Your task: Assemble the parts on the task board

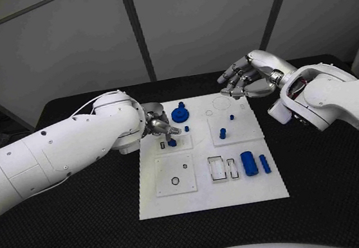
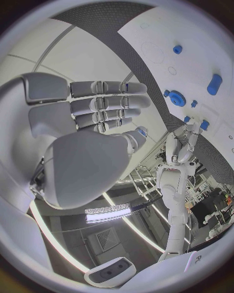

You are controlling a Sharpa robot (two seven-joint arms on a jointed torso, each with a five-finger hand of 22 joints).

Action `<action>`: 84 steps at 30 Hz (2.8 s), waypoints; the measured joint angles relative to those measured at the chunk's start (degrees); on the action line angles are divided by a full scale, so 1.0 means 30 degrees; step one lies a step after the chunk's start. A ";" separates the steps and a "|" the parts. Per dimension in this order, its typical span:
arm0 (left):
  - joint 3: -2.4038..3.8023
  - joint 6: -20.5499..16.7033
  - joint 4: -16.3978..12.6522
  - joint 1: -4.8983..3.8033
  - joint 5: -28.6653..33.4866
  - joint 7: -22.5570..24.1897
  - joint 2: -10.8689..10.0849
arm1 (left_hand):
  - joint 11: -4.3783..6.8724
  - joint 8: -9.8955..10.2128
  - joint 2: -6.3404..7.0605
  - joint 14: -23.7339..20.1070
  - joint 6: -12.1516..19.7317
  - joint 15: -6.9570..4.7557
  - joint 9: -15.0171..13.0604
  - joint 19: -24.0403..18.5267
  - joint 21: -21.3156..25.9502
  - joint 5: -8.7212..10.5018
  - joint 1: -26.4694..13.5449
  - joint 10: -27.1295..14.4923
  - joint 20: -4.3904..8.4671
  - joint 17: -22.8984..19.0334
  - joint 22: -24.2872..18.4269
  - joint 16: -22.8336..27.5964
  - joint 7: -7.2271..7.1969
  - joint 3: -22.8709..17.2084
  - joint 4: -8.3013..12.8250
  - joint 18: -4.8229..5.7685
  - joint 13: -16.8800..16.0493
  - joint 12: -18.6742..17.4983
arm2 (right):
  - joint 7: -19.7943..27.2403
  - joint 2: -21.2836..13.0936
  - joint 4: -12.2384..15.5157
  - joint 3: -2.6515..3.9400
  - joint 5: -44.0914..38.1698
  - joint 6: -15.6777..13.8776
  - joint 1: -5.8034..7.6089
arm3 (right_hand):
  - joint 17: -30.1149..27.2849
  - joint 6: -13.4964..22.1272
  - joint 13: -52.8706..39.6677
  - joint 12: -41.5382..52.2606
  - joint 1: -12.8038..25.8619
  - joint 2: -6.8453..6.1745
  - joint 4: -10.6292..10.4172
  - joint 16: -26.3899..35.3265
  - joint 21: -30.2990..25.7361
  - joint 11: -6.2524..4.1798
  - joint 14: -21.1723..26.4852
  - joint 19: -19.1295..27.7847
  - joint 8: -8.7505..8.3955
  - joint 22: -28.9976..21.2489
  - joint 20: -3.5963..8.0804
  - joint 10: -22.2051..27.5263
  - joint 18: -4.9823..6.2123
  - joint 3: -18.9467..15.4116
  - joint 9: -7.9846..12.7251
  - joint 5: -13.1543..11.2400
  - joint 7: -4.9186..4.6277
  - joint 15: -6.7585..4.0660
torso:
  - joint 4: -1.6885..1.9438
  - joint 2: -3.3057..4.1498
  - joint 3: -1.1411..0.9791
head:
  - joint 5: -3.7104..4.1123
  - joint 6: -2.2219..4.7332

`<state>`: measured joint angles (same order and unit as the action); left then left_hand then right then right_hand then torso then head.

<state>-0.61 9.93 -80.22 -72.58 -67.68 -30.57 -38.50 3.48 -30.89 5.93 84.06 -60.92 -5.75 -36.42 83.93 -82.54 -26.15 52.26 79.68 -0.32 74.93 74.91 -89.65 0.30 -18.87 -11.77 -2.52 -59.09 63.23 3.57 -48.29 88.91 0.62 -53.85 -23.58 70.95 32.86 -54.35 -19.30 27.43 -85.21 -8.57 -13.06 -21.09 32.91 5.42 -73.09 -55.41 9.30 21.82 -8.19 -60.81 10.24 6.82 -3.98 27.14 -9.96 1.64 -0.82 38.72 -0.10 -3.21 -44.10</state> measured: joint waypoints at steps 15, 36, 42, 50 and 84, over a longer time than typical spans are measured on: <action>0.0046 0.0087 0.0134 -0.0003 0.0267 -0.0003 0.0020 | 0.0000 -0.0001 0.0001 -0.0066 0.0000 -0.0066 -0.0001 -0.0001 0.0001 0.0000 0.0000 0.0000 0.0000 0.0000 0.0000 0.0000 0.0000 0.0108 -0.0005 0.0001 0.0002 0.0000 | -0.0003 -0.0017 -0.0005 0.0000 0.0001 -0.0001 0.0000 | -0.0002 0.0000 -0.0002 0.0000 0.0000 0.0000 0.0000 0.0000 0.0001 0.0000 0.0000 0.0000 0.0000 0.0002 0.0000 0.0000 0.0001 0.0000 0.0000 -0.0001 0.0000 0.0000 | 0.0004 -0.0004 -0.0016 | -0.0005 0.0035; 0.0388 -0.0028 -0.0526 -0.0006 0.0742 -0.0005 -0.1151 | -0.0001 0.0074 -0.0073 -0.0067 0.0002 -0.0066 0.0012 -0.0001 0.0001 0.0000 0.0074 -0.0001 -0.0001 0.0000 0.0000 0.0000 0.0001 0.0442 -0.0018 0.0002 0.0058 -0.0001 | 0.0000 -0.0017 -0.0051 0.0000 0.0009 -0.0002 0.0000 | -0.0007 0.0000 -0.0004 0.0000 0.0000 0.0000 0.0000 -0.0001 0.0002 0.0000 0.0000 0.0000 0.0000 0.0005 0.0000 0.0000 0.0001 0.0000 0.0000 -0.0001 0.0000 0.0000 | 0.0016 0.0007 0.0004 | 0.0005 0.0031; 0.0420 -0.0019 -0.0232 -0.0005 0.0873 -0.0005 -0.1058 | -0.0001 0.0162 -0.0074 -0.0066 0.0001 -0.0066 0.0045 -0.0001 0.0108 0.0000 0.0074 -0.0002 0.0000 0.0000 0.0000 0.0000 0.0001 0.0783 -0.0204 0.0003 0.0268 -0.0148 | -0.0001 -0.0021 -0.0061 0.0000 0.0014 0.0000 0.0000 | -0.0008 0.0000 -0.0006 0.0000 0.0000 0.0000 0.0000 -0.0001 0.0003 0.0000 0.0000 0.0000 0.0000 0.0006 0.0000 0.0000 0.0001 0.0000 0.0000 -0.0001 0.0000 0.0000 | 0.0020 0.0009 -0.0005 | -0.0040 0.0027; 0.0407 -0.0015 0.0318 0.0075 0.0961 -0.0006 -0.0609 | -0.0077 0.0238 -0.0073 -0.0067 0.0074 -0.0066 0.0065 -0.0001 0.0255 0.0000 0.0074 -0.0078 -0.0001 0.0000 0.0000 0.0000 0.0073 0.1048 -0.0362 0.0002 0.0432 -0.0320 | -0.0005 -0.0036 -0.0054 0.0000 0.0020 0.0002 0.0000 | -0.0009 0.0000 -0.0006 0.0000 0.0000 0.0000 0.0000 -0.0001 0.0004 0.0000 0.0000 0.0000 0.0000 0.0006 0.0000 0.0000 0.0000 0.0000 0.0000 -0.0001 0.0000 0.0000 | -0.0005 0.0018 -0.0004 | -0.0029 -0.0024; 0.0353 -0.0132 0.0569 0.0414 0.1319 -0.0005 -0.0367 | -0.0486 0.1791 -0.0499 -0.0067 0.0652 0.0071 0.1175 -0.0002 0.0552 0.0000 0.1057 -0.0762 -0.0144 0.0000 0.0000 0.0000 0.0586 0.3004 -0.1529 0.0004 0.1539 -0.1292 | -0.0011 -0.0034 -0.0116 -0.0001 0.0027 0.0001 -0.0002 | 0.0014 0.0001 0.0050 0.0000 0.0000 0.0000 -0.0056 0.0120 0.0007 0.0000 0.0000 0.0000 0.0000 -0.0013 0.0000 0.0000 0.0001 0.0057 0.0000 -0.0002 0.0000 0.0000 | 0.0004 -0.0013 -0.0005 | 0.0053 -0.0057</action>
<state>0.45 9.54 -78.52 -71.34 -63.72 -30.59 -39.60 2.02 -25.52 4.44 83.86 -58.96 -5.53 -32.89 83.92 -80.89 -26.15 55.43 77.39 -0.75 74.93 74.91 -89.65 2.06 -9.86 -16.36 -2.50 -54.47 59.35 3.54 -48.39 88.56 0.61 -53.77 -23.57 70.95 32.90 -54.35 -19.15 27.43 -85.21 -8.57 -13.23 -20.73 32.93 5.42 -73.09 -55.41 9.30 21.78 -8.19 -60.81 10.25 6.99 -3.98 27.14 -9.96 1.64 -0.81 38.68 -0.12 -3.05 -44.27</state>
